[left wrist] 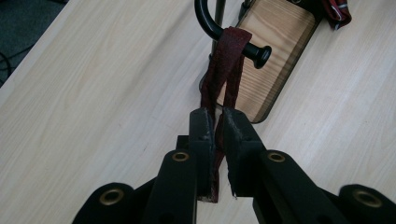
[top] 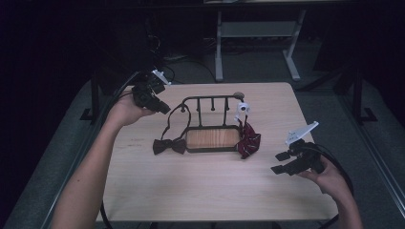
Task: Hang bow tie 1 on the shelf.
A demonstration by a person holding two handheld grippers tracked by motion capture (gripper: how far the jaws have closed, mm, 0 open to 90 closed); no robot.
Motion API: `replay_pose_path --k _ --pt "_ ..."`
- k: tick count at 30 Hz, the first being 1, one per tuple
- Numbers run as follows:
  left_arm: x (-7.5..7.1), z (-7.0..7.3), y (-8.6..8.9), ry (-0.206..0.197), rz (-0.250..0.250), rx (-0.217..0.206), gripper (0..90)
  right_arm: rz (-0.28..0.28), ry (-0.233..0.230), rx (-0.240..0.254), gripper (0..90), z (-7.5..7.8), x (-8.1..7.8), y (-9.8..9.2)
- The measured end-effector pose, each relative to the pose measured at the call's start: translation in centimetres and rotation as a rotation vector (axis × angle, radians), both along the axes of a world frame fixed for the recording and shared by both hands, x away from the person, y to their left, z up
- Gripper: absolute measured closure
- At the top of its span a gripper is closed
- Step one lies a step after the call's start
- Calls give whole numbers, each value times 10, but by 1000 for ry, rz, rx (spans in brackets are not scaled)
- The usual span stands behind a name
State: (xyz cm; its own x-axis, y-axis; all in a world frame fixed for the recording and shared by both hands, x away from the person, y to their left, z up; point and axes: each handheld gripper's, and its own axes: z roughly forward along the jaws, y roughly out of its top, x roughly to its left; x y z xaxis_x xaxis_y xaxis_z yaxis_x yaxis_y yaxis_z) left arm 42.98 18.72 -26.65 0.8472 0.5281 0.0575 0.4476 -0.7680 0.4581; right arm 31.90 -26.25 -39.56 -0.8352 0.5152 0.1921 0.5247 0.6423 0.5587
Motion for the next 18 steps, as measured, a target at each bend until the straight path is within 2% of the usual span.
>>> replay_pose_path --k 5,7,9,13,18 --pt "-3 0 2 1 -5 20 776 0 1 -1 404 -1 0 0" --pt "-5 0 3 -5 -5 14 764 -1 3 -2 404 -1 0 0" --pt "-8 -1 4 2 -8 -14 751 -5 4 -1 400 -2 0 0" --pt "-13 -7 7 15 -11 -14 736 -16 2 -4 382 -2 1 0" --pt "-20 -9 15 8 -8 -29 720 -18 0 -7 377 -1 0 1"
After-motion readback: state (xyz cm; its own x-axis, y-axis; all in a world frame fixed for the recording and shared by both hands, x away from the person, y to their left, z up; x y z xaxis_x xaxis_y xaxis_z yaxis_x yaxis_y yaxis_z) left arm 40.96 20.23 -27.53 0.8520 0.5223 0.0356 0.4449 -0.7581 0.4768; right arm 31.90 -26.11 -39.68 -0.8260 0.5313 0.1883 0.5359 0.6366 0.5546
